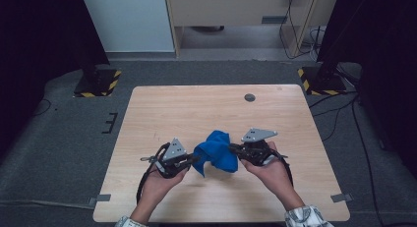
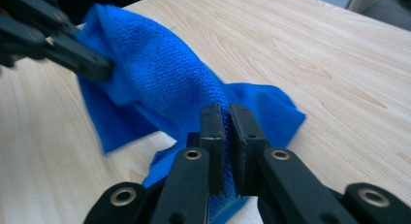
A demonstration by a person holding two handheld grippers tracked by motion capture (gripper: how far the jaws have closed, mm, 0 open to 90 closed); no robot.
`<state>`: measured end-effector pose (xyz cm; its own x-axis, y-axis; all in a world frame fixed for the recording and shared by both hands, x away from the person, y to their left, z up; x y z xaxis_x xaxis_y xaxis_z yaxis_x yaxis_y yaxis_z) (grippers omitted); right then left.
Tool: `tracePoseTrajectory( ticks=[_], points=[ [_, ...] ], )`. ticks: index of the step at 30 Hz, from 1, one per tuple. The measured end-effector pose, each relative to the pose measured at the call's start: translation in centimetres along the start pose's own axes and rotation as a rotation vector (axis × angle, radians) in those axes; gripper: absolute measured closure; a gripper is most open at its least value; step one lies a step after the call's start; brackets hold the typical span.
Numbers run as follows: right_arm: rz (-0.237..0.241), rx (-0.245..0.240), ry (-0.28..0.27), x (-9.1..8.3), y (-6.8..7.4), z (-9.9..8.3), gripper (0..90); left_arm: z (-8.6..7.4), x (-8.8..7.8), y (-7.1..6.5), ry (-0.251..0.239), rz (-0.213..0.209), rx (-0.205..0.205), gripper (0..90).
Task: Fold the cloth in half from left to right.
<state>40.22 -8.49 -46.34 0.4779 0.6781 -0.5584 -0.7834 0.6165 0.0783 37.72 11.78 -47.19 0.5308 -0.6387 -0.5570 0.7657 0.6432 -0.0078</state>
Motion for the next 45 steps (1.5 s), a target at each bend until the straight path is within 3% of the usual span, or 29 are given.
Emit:
tracePoseTrajectory(
  ticks=[3,5,9,14,17,20,22,26,29,31,33,38,41,45],
  points=[
    [0.014,0.059,-0.003,0.9,-1.5,-0.6,84.1,0.7,1.1,1.2,0.048,-0.002,-0.012,86.2],
    [0.012,0.109,0.017,1.8,-3.0,-1.7,83.6,0.9,2.5,2.0,0.082,-0.018,-0.043,86.2],
    [-0.01,0.148,0.072,3.5,-5.2,-4.1,81.8,0.6,5.6,3.3,0.146,-0.03,-0.062,84.0],
    [-0.034,0.164,0.123,4.6,-6.6,-5.5,80.6,-0.3,8.9,4.4,0.173,-0.015,-0.086,83.3],
    [-0.045,0.169,0.143,5.4,-7.4,-6.0,80.6,-0.8,9.9,4.8,0.171,-0.001,-0.108,83.2],
    [-0.049,0.171,0.162,6.0,-7.4,-6.3,76.1,-1.2,10.4,4.7,0.148,0.0,-0.123,80.4],
    [-0.054,0.17,0.159,6.0,-7.3,-6.3,70.1,-1.3,10.2,4.5,0.125,0.02,-0.108,71.9],
    [-0.07,0.158,0.128,4.9,-6.9,-5.6,54.9,-1.3,9.5,4.7,0.077,0.07,-0.128,50.7],
    [-0.092,0.149,0.108,3.9,-6.6,-5.3,45.7,-1.3,8.9,4.6,0.047,0.072,-0.158,45.1],
    [-0.099,0.144,0.094,3.3,-6.2,-5.3,42.9,-1.3,8.6,4.5,0.038,0.082,-0.154,40.0],
    [-0.098,0.144,0.085,2.9,-5.8,-5.5,44.0,-1.3,8.4,4.3,0.027,0.091,-0.151,37.7],
    [-0.066,0.114,0.078,2.4,-4.2,-6.3,60.2,-1.6,8.8,3.8,0.045,0.092,-0.158,36.0],
    [-0.049,0.091,0.075,2.5,-3.6,-6.6,68.0,-1.8,9.1,3.6,0.061,0.1,-0.128,35.1],
    [-0.03,0.08,0.08,3.2,-2.8,-7.0,68.8,-2.0,9.1,3.8,0.056,0.12,-0.134,36.9]
  ],
)
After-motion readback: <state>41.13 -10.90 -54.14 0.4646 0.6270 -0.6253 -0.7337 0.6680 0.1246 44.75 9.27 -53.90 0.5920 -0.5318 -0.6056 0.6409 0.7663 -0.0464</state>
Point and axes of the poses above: each handheld gripper's, and its own axes: x roughly forward along the jaws, z roughly out of its top, y roughly to its left, the point moved 6 cm from there along x, roughly forward along the jaws, and after that the axes turned 1 degree about z, right-handed, at the moved point
